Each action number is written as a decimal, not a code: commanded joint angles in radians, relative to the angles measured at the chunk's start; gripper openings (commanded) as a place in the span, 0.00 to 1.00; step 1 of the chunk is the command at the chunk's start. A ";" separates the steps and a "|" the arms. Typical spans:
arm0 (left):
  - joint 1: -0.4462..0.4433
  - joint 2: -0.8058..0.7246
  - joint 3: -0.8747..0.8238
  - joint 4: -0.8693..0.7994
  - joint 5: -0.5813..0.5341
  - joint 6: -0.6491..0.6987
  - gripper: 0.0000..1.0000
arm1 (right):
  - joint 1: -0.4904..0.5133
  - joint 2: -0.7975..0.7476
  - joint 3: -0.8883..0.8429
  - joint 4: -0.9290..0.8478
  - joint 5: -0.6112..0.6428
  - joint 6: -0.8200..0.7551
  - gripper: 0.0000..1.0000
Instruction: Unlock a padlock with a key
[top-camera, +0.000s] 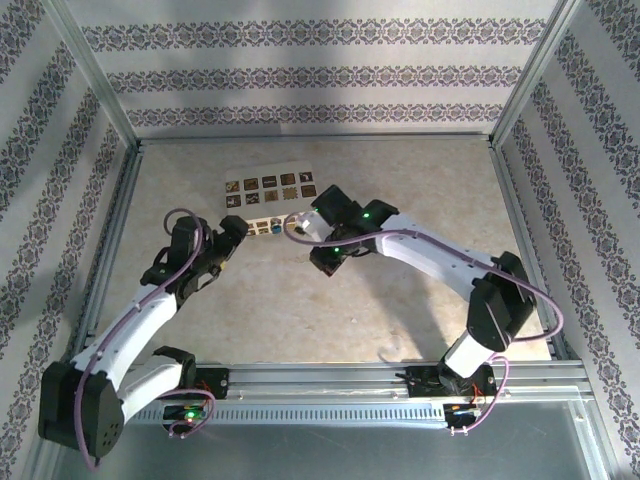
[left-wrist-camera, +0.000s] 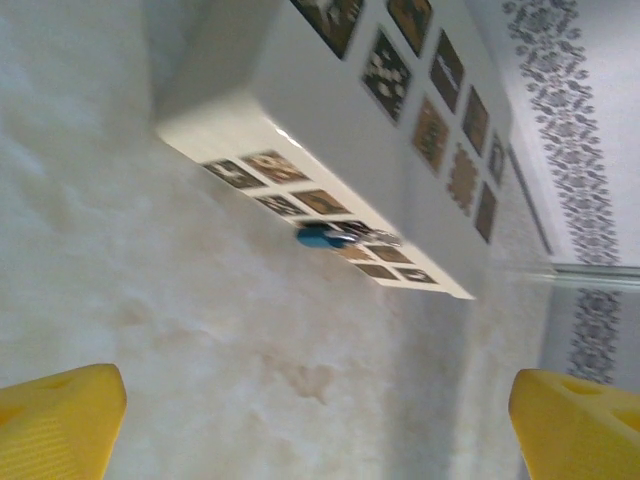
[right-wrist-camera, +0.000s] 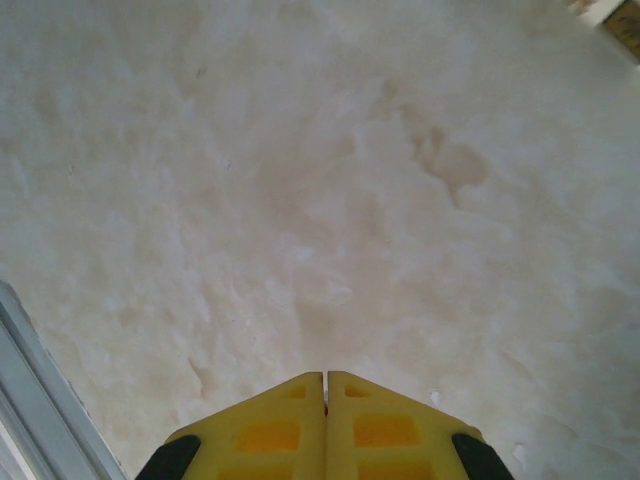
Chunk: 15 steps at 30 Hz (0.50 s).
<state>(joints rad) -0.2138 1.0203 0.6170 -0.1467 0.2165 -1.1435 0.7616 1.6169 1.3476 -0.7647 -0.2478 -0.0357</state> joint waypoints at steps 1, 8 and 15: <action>-0.006 0.066 0.065 0.122 0.147 -0.165 0.98 | -0.050 -0.076 -0.037 0.088 -0.055 0.068 0.00; -0.112 0.204 0.094 0.350 0.189 -0.391 0.99 | -0.143 -0.204 -0.145 0.284 -0.079 0.185 0.00; -0.234 0.310 0.066 0.617 0.092 -0.675 0.98 | -0.196 -0.291 -0.236 0.469 -0.096 0.281 0.00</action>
<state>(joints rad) -0.4026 1.3178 0.6937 0.2817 0.3565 -1.6203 0.5732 1.3605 1.1446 -0.4194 -0.3199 0.1802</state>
